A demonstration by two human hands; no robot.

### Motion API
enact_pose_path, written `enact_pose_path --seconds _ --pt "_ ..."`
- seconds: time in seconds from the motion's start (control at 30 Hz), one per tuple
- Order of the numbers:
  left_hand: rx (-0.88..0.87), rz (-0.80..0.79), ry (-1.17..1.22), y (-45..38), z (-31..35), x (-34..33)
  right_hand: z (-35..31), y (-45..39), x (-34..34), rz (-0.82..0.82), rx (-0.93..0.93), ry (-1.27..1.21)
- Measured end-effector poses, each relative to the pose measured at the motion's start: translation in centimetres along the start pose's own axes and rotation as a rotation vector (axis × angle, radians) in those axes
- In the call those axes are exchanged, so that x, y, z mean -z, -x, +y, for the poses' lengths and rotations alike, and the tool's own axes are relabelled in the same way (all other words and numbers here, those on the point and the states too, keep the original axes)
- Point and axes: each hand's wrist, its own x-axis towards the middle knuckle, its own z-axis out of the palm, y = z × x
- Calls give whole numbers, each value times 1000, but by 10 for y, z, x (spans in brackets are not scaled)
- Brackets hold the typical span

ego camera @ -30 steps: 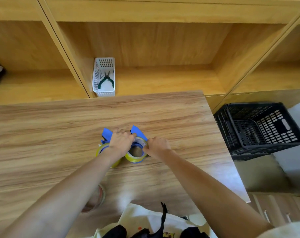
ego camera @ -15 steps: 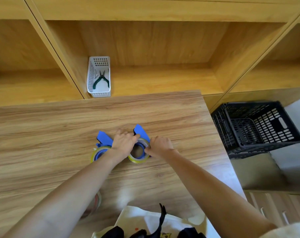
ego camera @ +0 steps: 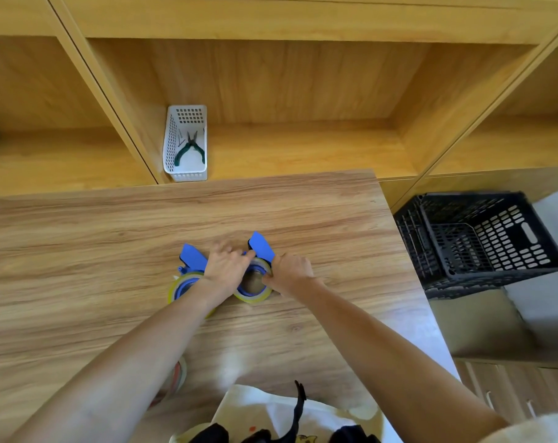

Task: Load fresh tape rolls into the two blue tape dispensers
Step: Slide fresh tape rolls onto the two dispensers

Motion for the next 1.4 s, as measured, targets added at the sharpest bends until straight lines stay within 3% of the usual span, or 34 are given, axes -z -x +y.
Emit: enact_pose_path --seconds 0.33,0.7,0.93,1.07,1.23,1.4 --pt "-25 -6 -28 -2 13 -4 11 4 -7 -70 -57 -2" --pt "-32 61 299 12 7 -34 13 2 -15 -65 -53 10" --pt "-61 104 348 26 -5 -44 2 6 -13 33 -11 -18" --pt "-3 116 339 40 -14 -45 2 8 -21 164 22 -211" --pt "161 94 415 66 -35 -62 -2 10 -35 210 71 -196" --pt "170 4 443 84 -43 -71 -25 10 -45 98 18 -279"
